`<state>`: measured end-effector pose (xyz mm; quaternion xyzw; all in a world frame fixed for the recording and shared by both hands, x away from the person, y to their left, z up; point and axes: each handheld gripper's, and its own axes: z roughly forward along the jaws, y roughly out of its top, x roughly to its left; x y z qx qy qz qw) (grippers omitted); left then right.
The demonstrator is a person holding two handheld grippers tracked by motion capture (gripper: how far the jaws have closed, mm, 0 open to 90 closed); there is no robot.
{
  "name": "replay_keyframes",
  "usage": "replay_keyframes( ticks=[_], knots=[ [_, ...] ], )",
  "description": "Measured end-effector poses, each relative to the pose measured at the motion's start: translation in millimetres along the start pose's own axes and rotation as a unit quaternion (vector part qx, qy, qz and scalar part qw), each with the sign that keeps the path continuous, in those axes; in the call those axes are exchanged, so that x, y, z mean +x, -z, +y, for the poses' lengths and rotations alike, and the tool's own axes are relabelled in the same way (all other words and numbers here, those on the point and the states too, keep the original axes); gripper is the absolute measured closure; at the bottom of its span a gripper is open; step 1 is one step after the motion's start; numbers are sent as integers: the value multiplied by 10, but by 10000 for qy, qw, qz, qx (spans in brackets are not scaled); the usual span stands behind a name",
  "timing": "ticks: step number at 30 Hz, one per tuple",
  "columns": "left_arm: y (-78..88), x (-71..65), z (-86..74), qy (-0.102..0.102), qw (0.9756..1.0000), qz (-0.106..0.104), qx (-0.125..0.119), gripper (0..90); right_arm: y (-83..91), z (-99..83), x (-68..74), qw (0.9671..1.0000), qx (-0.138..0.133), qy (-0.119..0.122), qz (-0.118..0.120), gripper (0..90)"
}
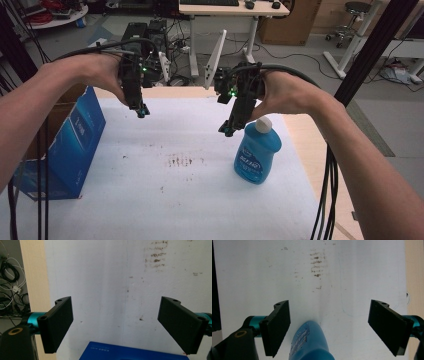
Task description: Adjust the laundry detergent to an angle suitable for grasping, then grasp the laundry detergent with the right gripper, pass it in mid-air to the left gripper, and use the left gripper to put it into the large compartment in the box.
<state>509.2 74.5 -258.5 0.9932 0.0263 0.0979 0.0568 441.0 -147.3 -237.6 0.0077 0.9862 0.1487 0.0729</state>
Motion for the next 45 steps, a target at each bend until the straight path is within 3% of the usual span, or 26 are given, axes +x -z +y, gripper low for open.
replay_keyframes(
  ticks=[11,17,19,23,26,27,28,29,30,31,32,33,34,35,39,45],
  knots=[
    [-17,-30,17,-47,10000,25,68,131,35,-34,16,10000,-82,8,-17,173],
    [-5,-37,30,-62,10000,32,56,131,-2,-26,35,10000,35,12,-28,173],
    [-8,-46,33,-38,10000,37,80,131,-2,-34,36,10000,35,-41,-83,173],
    [10,-57,41,-12,10000,47,29,131,28,-78,48,9986,232,-377,-291,173],
    [10,-62,40,3,10000,57,22,130,57,-124,54,9976,100,-619,-280,174],
    [5,-87,40,-29,10000,78,35,130,82,-188,56,9955,0,-931,-197,173],
    [5,-87,40,-29,10000,78,35,131,82,-188,56,9955,0,-931,-197,173],
    [11,-98,38,-35,9999,97,11,131,91,-216,56,9935,43,-1111,-242,173],
    [19,-103,37,-49,10000,86,4,131,110,-276,63,9895,24,-1404,-338,173],
    [22,-110,34,-47,9999,111,-14,131,124,-313,73,9875,-56,-1535,-359,173],
    [22,-110,34,-47,9999,111,-14,131,124,-313,73,9875,-56,-1535,-359,173],
    [30,-113,27,-41,9999,131,-24,131,141,-350,89,9848,-152,-1696,-344,173],
    [35,-115,23,-44,9999,128,-28,131,167,-425,119,9794,-296,-1961,-385,173],
    [38,-115,19,-39,9999,133,-26,130,175,-459,138,9764,-295,-2094,-434,173],
    [40,-119,0,-44,9999,142,-62,131,161,-594,234,9672,-269,-2460,-565,173],
    [53,-127,-18,-63,9998,169,-84,131,105,-789,343,9541,-459,-2884,-655,173]
  ],
)
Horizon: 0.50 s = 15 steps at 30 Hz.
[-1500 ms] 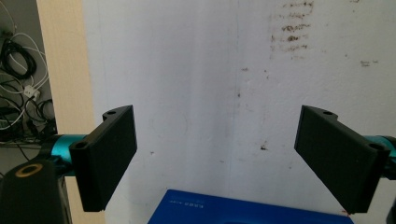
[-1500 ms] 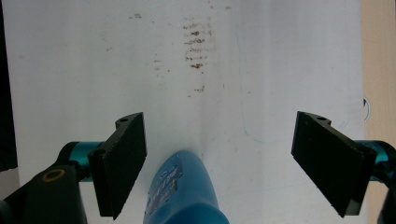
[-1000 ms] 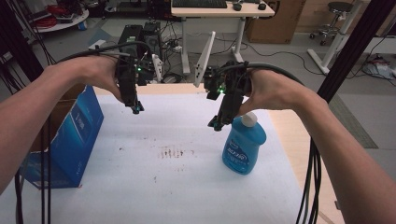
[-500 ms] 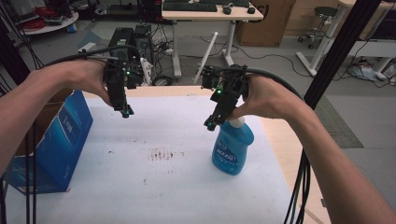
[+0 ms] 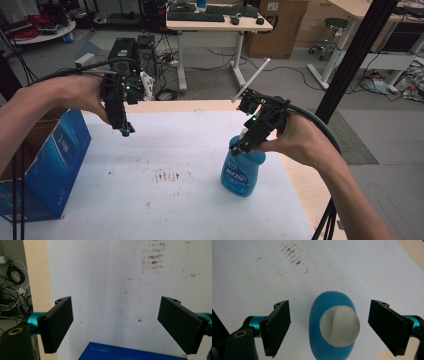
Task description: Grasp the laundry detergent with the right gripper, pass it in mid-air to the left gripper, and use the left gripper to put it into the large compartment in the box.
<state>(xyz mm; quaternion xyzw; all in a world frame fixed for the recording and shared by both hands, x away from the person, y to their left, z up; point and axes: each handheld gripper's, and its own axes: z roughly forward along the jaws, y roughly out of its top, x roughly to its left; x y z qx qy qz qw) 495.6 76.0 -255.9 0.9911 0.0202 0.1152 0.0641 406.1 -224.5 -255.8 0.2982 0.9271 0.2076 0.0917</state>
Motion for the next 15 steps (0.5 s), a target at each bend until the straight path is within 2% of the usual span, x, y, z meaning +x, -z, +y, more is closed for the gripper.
replay_keyframes(
  ticks=[7,12,15],
  knots=[
    [26,-6,-16,-8,10000,36,-8,131,-80,-248,16,9990,-329,-297,8,173],
    [14,1,-39,8,10000,46,-21,131,-141,-418,22,9966,-658,-487,30,173],
    [0,2,-45,4,10000,48,-5,131,-207,-511,26,9955,-766,-560,73,173]
  ],
)
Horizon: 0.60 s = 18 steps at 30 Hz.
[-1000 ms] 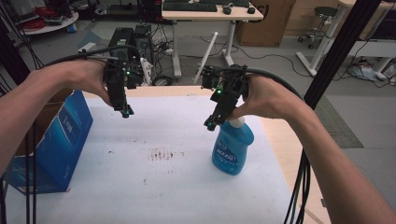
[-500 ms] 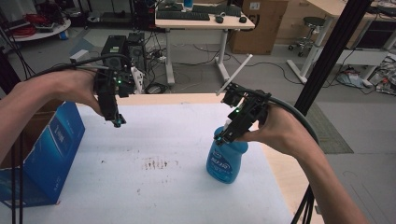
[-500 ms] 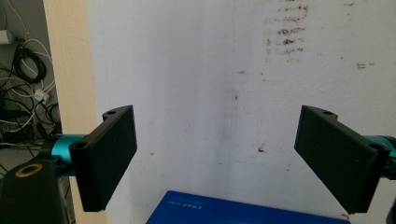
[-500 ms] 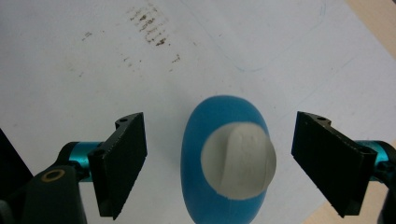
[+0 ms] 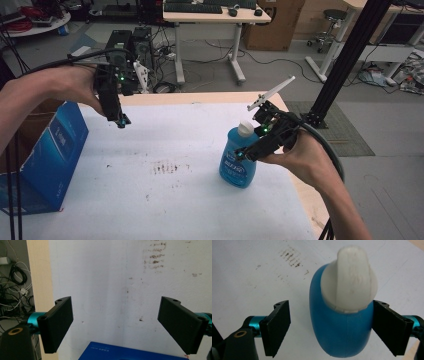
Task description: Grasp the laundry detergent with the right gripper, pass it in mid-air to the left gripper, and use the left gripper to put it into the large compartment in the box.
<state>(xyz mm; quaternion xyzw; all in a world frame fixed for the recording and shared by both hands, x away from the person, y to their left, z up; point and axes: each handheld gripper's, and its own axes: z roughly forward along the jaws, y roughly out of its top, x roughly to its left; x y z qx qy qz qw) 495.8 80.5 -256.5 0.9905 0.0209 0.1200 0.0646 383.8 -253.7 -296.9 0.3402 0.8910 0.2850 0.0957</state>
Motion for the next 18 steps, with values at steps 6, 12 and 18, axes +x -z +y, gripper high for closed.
replay_keyframes(
  ticks=[6,12,18],
  knots=[
    [-23,7,-4,11,10000,-7,-8,131,-121,-147,-28,9999,-136,-69,59,173],
    [-41,11,-8,7,10000,12,-4,131,-242,-284,-39,9996,-229,-180,56,173],
    [-46,20,-22,7,10000,22,-4,131,-330,-387,-80,9993,-278,-251,60,172]
  ],
)
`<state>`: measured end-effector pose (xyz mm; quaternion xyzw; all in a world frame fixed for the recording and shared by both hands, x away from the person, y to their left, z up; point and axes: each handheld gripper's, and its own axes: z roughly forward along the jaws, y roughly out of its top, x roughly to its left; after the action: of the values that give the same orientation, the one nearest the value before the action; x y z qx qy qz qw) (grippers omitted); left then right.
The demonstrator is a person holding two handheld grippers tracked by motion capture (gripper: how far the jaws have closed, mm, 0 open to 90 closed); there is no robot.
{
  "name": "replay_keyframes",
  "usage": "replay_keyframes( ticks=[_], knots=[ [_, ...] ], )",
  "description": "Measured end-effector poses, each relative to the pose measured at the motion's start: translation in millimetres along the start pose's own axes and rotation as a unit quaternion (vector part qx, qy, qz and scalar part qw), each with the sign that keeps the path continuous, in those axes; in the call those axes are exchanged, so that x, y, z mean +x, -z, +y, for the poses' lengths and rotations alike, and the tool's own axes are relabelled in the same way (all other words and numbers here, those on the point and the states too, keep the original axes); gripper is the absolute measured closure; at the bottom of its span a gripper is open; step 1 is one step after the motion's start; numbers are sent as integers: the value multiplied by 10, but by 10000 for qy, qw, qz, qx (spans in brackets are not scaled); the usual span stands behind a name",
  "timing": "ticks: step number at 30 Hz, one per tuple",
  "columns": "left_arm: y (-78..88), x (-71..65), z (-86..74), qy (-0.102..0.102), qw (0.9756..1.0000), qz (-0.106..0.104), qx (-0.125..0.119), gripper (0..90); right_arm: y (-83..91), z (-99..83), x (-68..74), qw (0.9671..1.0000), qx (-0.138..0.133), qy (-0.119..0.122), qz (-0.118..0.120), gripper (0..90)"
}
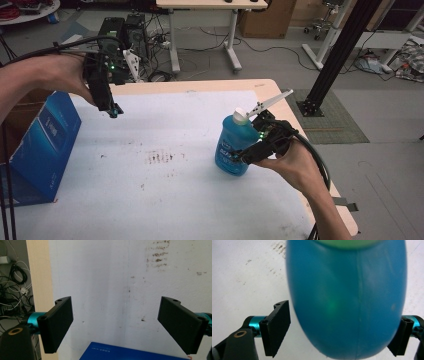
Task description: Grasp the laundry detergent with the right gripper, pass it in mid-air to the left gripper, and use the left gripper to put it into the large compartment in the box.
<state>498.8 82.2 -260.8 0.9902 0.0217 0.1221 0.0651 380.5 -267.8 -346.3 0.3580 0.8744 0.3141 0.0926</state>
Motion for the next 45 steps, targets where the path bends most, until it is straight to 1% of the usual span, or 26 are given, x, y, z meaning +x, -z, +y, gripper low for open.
replay_keyframes(
  ticks=[6,8,10,12,13,14,21,31,34,36,39,40,41,45],
  knots=[
    [-12,-9,-4,7,10000,-1,-6,131,-61,-63,-16,9999,-125,-36,-34,173],
    [-11,-9,-4,7,10000,-3,-3,131,-79,-78,-15,9999,-165,-39,-7,173],
    [-9,-8,-4,14,10000,-2,-12,131,-92,-86,-12,9999,-166,-7,-14,173],
    [-10,-7,-4,12,10000,4,-11,131,-104,-91,-10,9997,-231,15,-7,173],
    [-10,-7,-4,12,10000,4,-11,131,-109,-91,-8,9997,-226,-13,3,173],
    [-17,-7,-4,16,10000,8,-17,131,-116,-90,-10,9997,-252,23,-11,173],
    [-23,-4,1,2,10000,14,-6,131,-159,-85,-1,9997,-246,57,-13,173],
    [-30,2,-12,43,10000,17,-31,131,-188,-99,13,9994,-335,78,-56,175],
    [-34,-3,-18,50,10000,20,-30,131,-197,-100,13,9993,-358,50,-89,176],
    [-38,-4,-23,54,10000,23,-40,131,-203,-102,10,9993,-372,37,-61,192],
    [-36,-2,-25,61,10000,21,-35,131,-218,-107,9,9993,-367,47,-62,193],
    [-35,0,-25,50,10000,25,-38,131,-224,-108,12,9993,-358,35,-59,210],
    [-36,-1,-24,66,10000,35,-50,131,-223,-110,17,9993,-371,58,-9,239],
    [-38,-4,-19,57,10000,37,-51,131,-228,-106,23,9992,-398,64,-40,243]
  ],
)
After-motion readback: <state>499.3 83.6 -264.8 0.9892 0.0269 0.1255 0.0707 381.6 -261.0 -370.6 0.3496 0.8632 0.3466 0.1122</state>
